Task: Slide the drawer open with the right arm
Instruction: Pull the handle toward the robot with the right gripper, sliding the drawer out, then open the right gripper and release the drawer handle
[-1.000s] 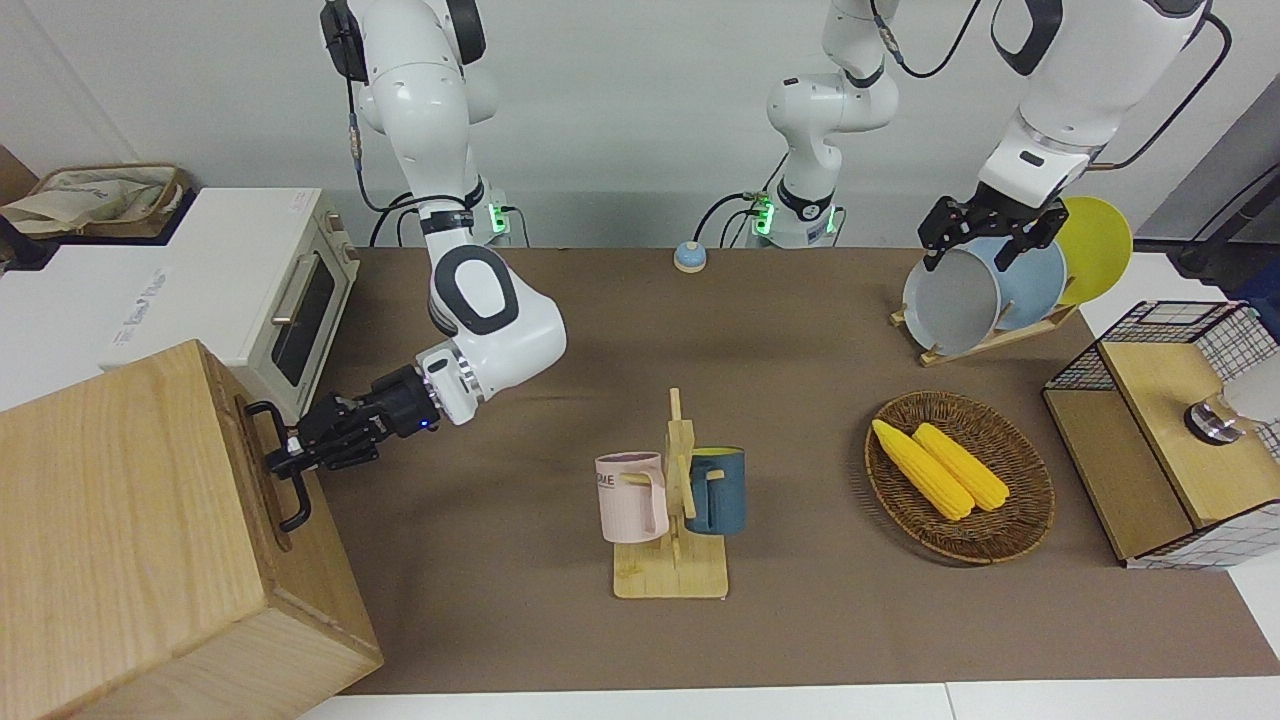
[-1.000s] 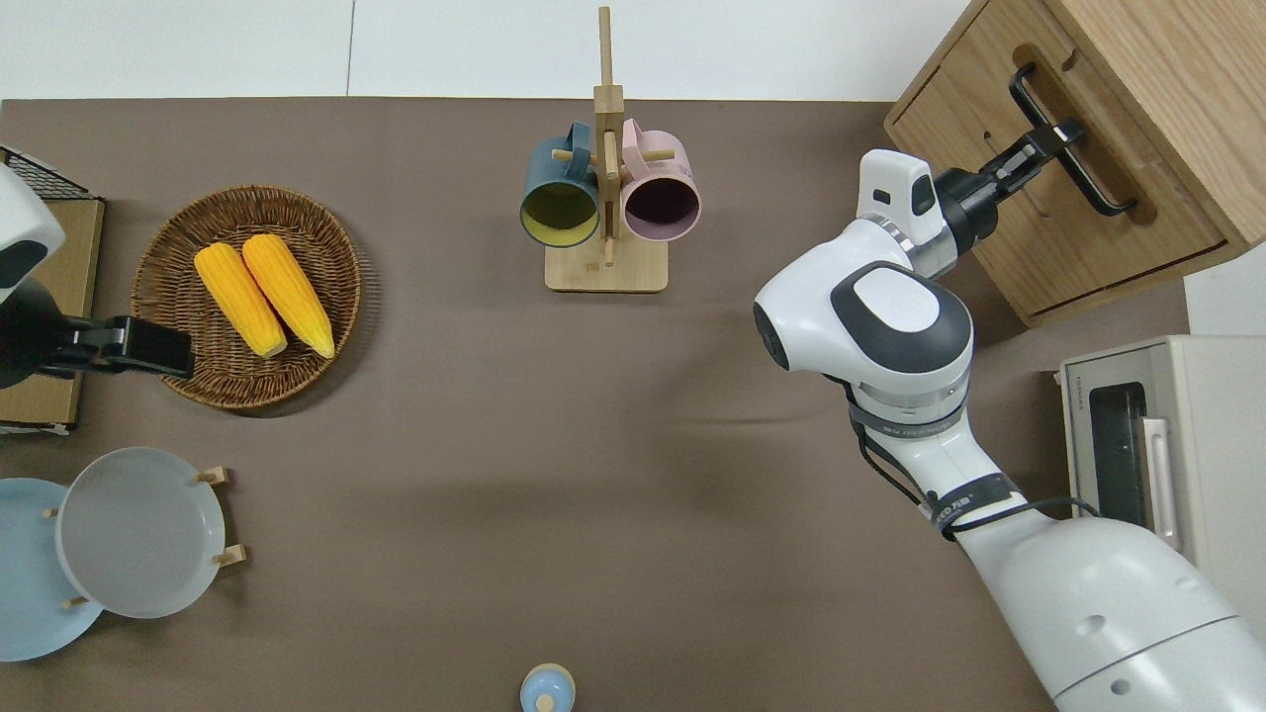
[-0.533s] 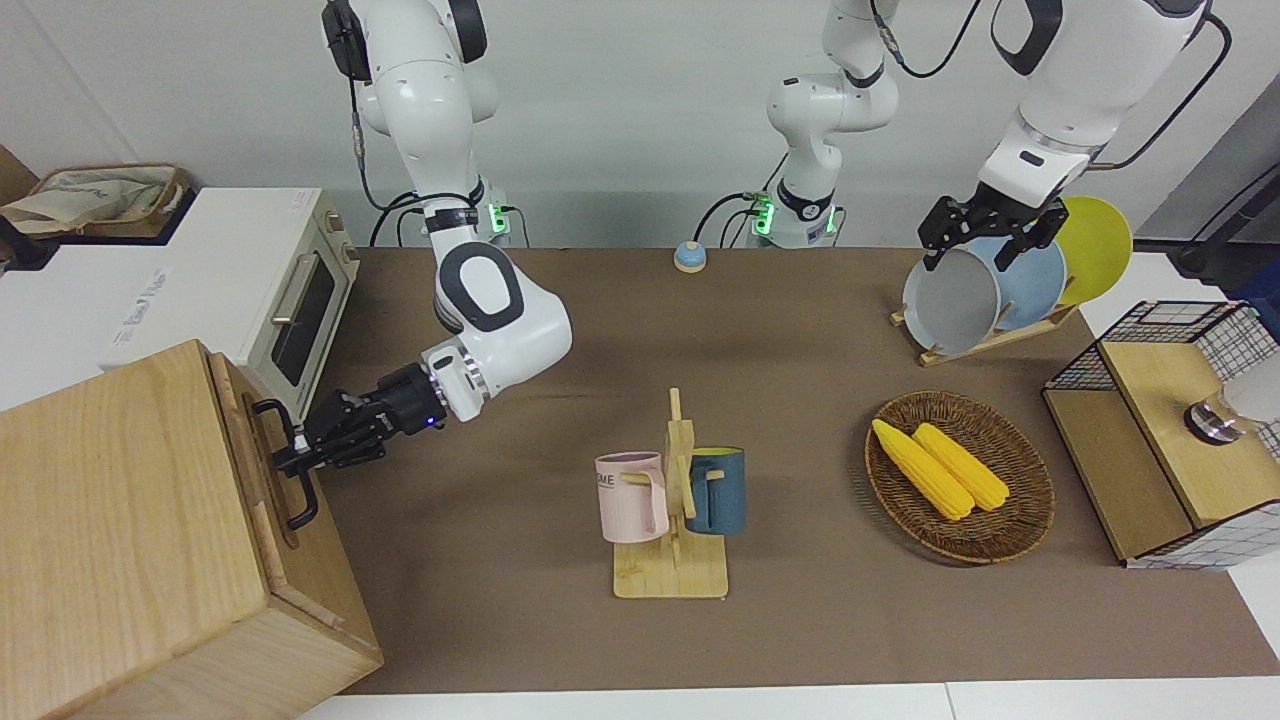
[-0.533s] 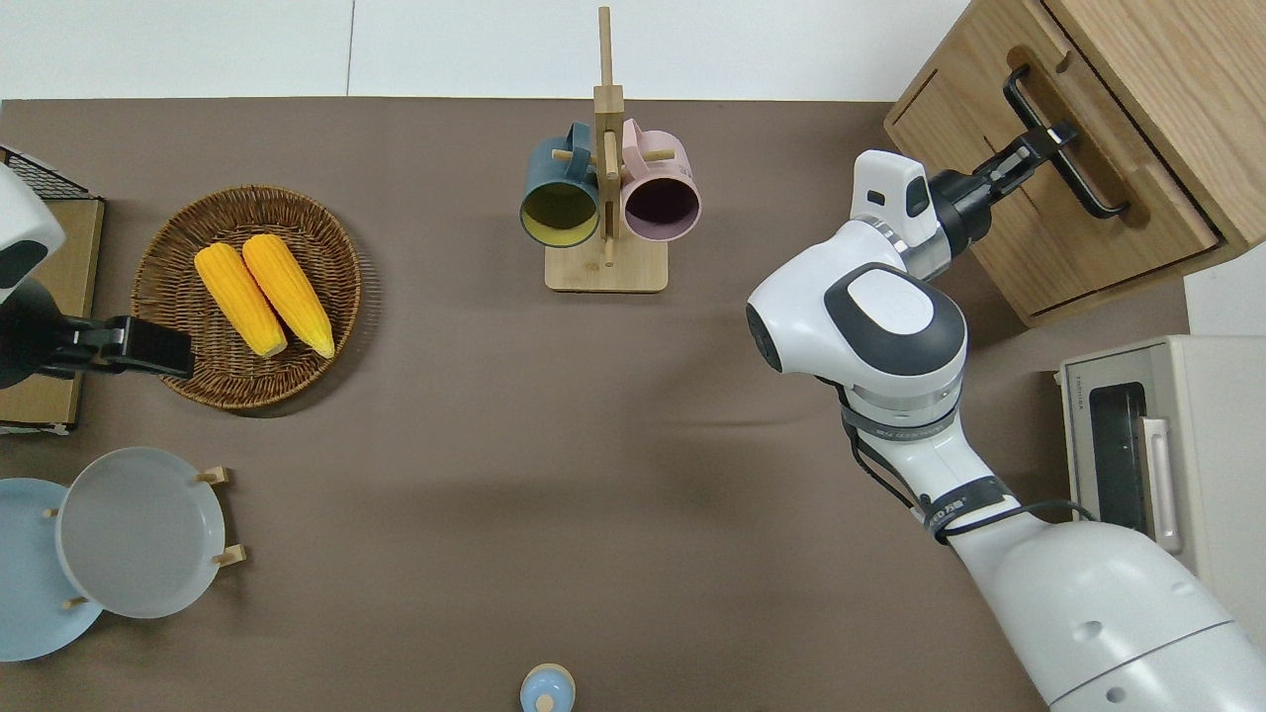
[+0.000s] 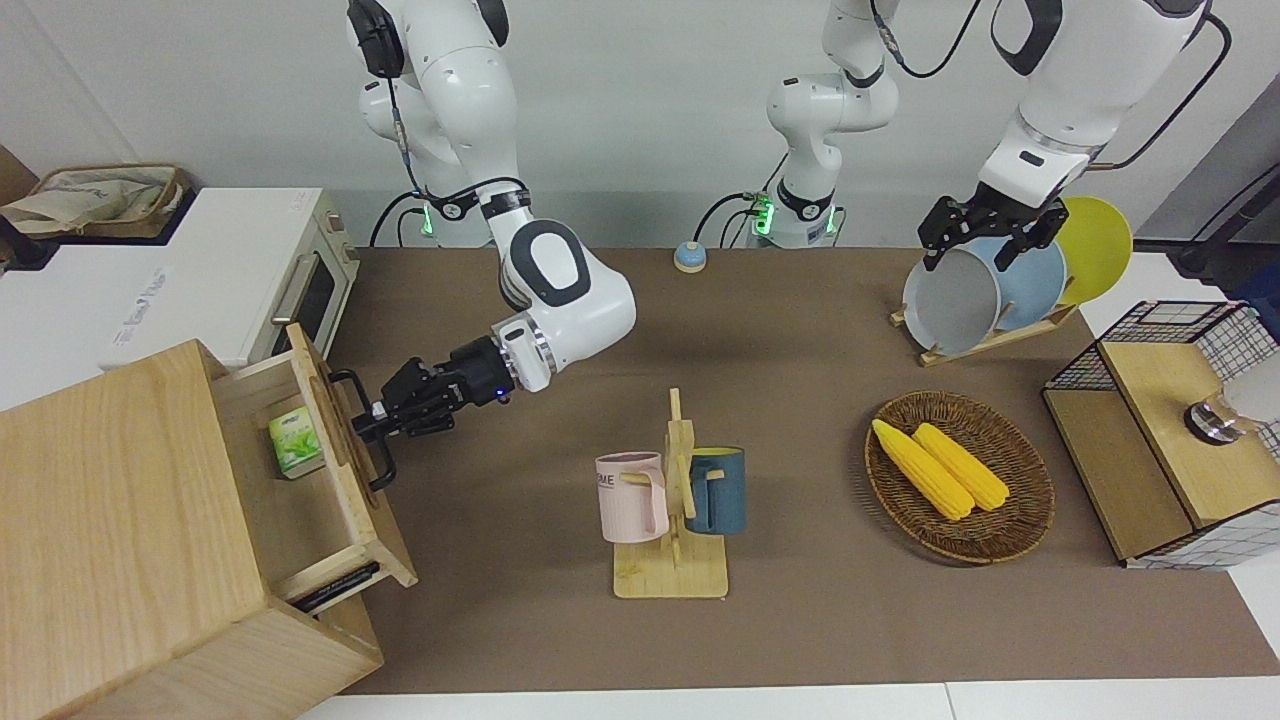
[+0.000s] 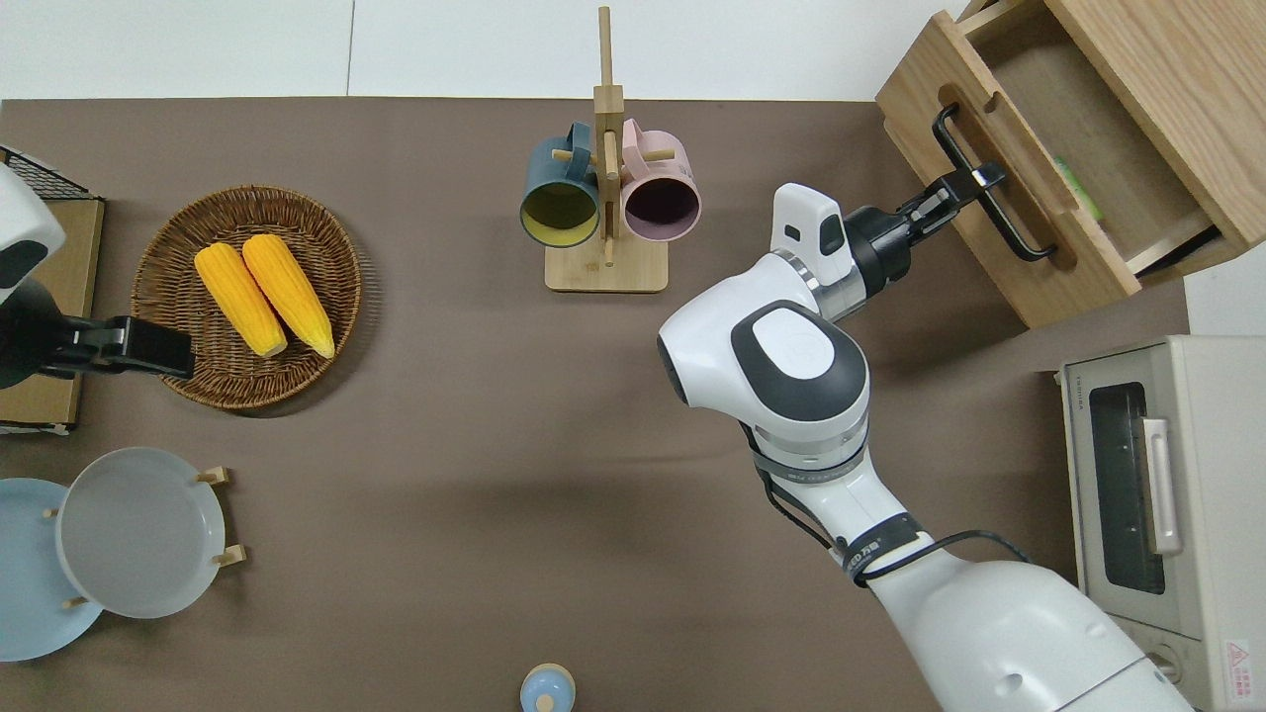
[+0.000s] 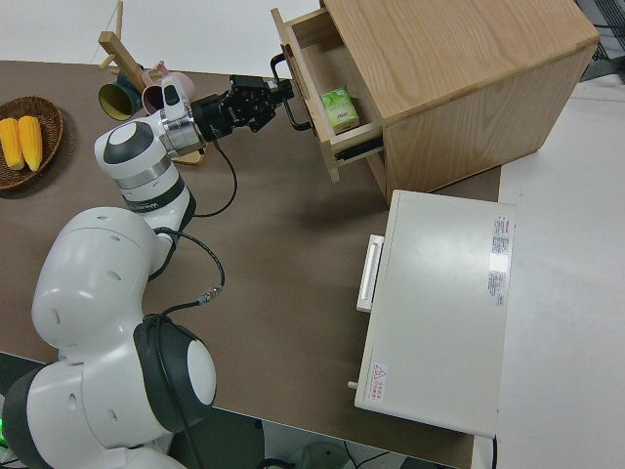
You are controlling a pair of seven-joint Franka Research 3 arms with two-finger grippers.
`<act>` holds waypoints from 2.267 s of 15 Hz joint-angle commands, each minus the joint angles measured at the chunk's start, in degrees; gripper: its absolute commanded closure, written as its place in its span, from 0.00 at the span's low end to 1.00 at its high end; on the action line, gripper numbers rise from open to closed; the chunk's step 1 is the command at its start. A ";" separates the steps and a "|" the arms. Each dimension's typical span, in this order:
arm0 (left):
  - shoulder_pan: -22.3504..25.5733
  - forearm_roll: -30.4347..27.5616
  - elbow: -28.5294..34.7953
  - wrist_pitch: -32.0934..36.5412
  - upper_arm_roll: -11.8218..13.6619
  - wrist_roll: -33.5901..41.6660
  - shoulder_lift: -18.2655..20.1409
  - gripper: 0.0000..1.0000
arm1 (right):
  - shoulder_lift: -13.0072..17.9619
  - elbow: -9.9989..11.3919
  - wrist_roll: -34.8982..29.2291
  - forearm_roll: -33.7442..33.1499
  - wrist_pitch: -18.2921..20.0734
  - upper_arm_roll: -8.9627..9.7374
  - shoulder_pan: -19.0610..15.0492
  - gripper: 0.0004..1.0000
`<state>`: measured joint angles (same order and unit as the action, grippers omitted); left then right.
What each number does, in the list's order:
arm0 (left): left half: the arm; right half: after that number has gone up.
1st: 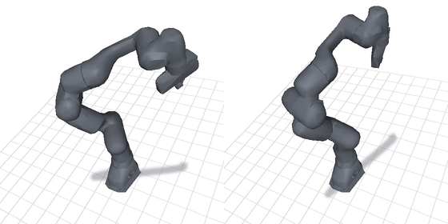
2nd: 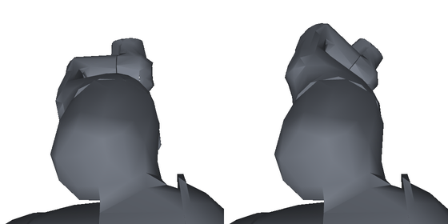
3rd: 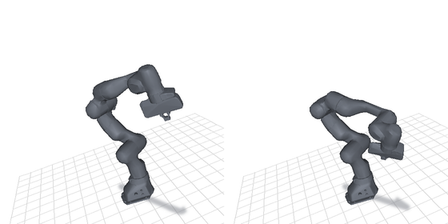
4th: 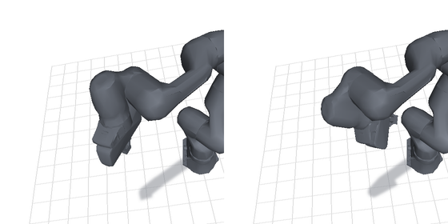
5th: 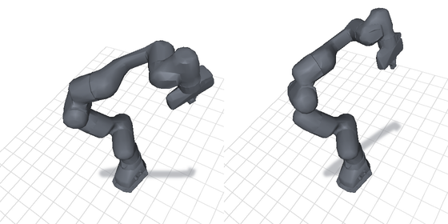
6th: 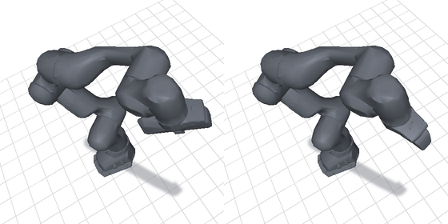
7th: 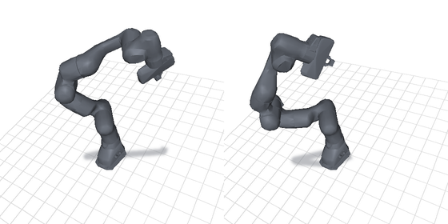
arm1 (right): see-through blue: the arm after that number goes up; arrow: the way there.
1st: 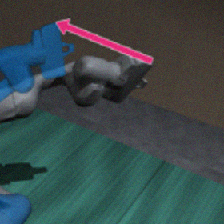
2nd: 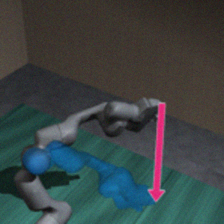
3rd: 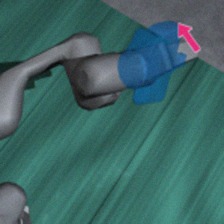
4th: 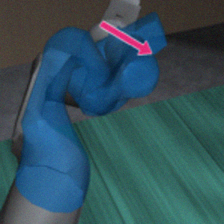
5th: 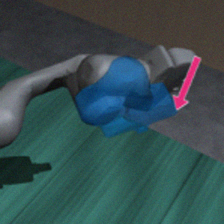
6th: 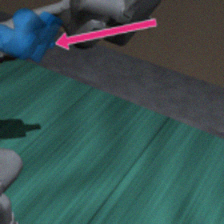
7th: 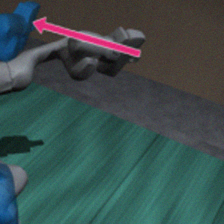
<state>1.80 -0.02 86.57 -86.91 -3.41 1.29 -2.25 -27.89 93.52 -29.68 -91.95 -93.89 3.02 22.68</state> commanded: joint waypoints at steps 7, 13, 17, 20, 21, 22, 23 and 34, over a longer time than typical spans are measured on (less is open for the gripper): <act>0.22 0.98 -1.49 1.13 -0.37 0.55 -0.65 0.01 | 0.03 -2.99 2.35 3.18 7.22 0.05 9.66 1.00; 0.22 0.98 -1.49 1.13 -0.37 0.55 -0.65 0.01 | -0.06 -3.08 2.70 4.58 11.62 0.05 13.70 1.00; 0.22 0.98 -1.40 1.13 -0.37 0.55 -0.65 0.01 | -0.23 -4.04 2.79 5.03 11.80 -0.04 14.24 1.00; 0.22 0.98 -1.49 1.13 -0.37 0.55 -0.65 0.01 | -0.32 -4.22 2.79 5.12 11.80 -0.04 14.33 1.00; 0.22 0.98 -1.49 1.13 -0.37 0.55 -0.65 0.01 | -0.41 -4.22 2.79 5.12 11.80 -0.04 14.33 1.00; 0.22 0.98 -1.40 1.13 -0.37 0.55 -0.65 0.01 | -0.58 -4.22 2.79 5.03 11.80 -0.04 14.33 1.00; 0.22 0.98 -1.49 1.13 -0.37 0.55 -0.65 0.01 | -0.67 -4.22 2.79 4.94 11.80 -0.04 14.33 1.00; 0.22 0.98 -1.40 1.13 -0.37 0.55 -0.65 0.01 | -1.55 -4.31 2.79 4.77 12.24 -0.30 15.56 0.99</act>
<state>1.80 -0.02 86.57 -86.91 -3.41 1.29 -2.25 -28.65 92.36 -29.66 -85.46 -82.51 3.19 37.24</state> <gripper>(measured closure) 0.004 0.815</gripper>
